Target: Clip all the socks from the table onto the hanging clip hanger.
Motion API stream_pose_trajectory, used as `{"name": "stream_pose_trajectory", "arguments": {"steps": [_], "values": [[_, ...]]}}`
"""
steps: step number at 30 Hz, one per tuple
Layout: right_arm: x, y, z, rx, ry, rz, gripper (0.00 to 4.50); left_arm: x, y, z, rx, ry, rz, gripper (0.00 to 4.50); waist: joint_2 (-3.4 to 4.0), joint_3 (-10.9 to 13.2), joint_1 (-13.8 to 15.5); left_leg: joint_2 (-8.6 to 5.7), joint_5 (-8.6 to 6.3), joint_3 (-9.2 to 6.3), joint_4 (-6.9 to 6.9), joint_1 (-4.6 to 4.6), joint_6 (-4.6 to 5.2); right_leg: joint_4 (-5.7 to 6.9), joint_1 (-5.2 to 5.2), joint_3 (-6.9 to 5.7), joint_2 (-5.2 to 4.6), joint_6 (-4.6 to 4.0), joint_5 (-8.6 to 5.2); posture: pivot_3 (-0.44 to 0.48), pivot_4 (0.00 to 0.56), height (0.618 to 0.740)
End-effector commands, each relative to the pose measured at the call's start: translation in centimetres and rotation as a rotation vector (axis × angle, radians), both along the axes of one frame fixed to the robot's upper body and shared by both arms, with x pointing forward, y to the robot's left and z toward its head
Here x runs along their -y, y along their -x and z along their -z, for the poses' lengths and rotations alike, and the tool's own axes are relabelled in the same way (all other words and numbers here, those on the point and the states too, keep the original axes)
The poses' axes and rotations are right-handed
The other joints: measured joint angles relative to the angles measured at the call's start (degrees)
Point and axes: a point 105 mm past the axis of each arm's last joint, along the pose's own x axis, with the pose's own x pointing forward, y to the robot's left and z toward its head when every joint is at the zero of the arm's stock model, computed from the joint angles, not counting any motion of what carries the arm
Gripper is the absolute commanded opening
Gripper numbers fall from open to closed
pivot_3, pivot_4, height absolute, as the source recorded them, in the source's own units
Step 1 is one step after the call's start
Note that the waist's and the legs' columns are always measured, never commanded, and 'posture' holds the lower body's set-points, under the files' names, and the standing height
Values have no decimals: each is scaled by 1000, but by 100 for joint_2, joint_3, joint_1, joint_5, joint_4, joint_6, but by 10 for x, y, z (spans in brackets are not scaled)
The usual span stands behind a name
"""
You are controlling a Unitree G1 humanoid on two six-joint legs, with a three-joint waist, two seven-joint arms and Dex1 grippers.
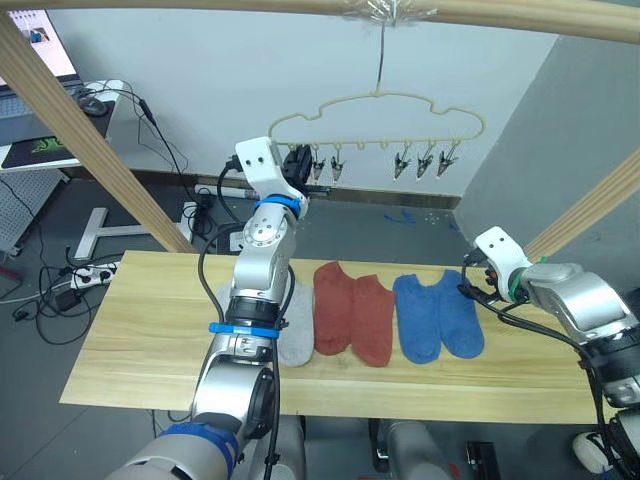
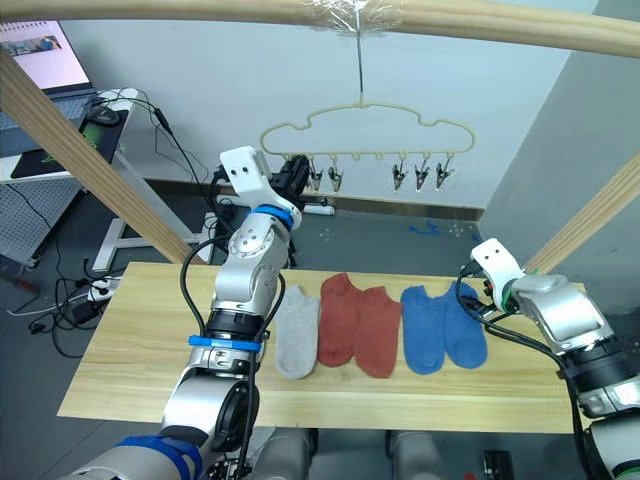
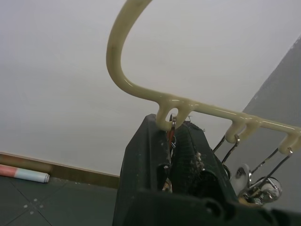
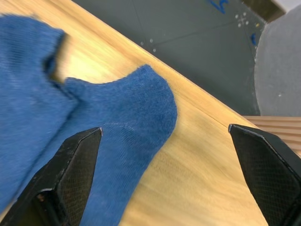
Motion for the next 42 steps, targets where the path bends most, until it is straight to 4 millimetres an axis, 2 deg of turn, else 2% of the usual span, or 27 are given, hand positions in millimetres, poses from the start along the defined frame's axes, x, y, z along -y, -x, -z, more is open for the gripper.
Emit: {"name": "stream_pose_trajectory", "arguments": {"steps": [1,6,14,24,30,33,34,42], "values": [[4,-4,5,-4,20,-15,4500,9,7,-22,74,9,29,110,1,17,7,0,0,0,0,0,0,0,0,1,0,0,0,70,283,740],[-1,-4,21,-47,-3,-34,4500,10,8,-23,76,7,31,110,1,42,7,0,0,1,1,0,0,3,0,1,-1,0,1,86,293,740],[-6,-3,23,-59,-1,-60,4500,8,10,-22,72,-1,24,110,3,72,68,0,0,1,2,0,0,4,0,1,-1,3,3,93,301,740],[-2,5,48,-141,28,-70,4500,9,10,-24,77,-8,26,110,1,73,74,1,0,0,9,2,0,5,5,1,-1,6,5,95,301,740],[0,8,53,-152,55,-103,4500,7,10,-24,78,-12,22,110,0,72,77,0,1,0,17,3,-1,5,10,2,-1,16,12,106,301,740],[0,10,55,-166,47,-102,3943,7,11,-25,80,-13,22,110,0,72,80,0,1,0,17,3,-1,5,10,2,-1,17,12,106,301,740],[-1,10,56,-172,43,-100,3628,7,11,-25,80,-13,22,110,0,72,80,0,1,0,17,3,-1,5,11,2,-1,17,12,106,301,740],[-3,14,61,-197,22,-98,668,6,10,-25,82,-16,21,110,0,72,83,0,1,-1,24,6,-1,5,17,3,-2,22,18,114,295,740]]}}
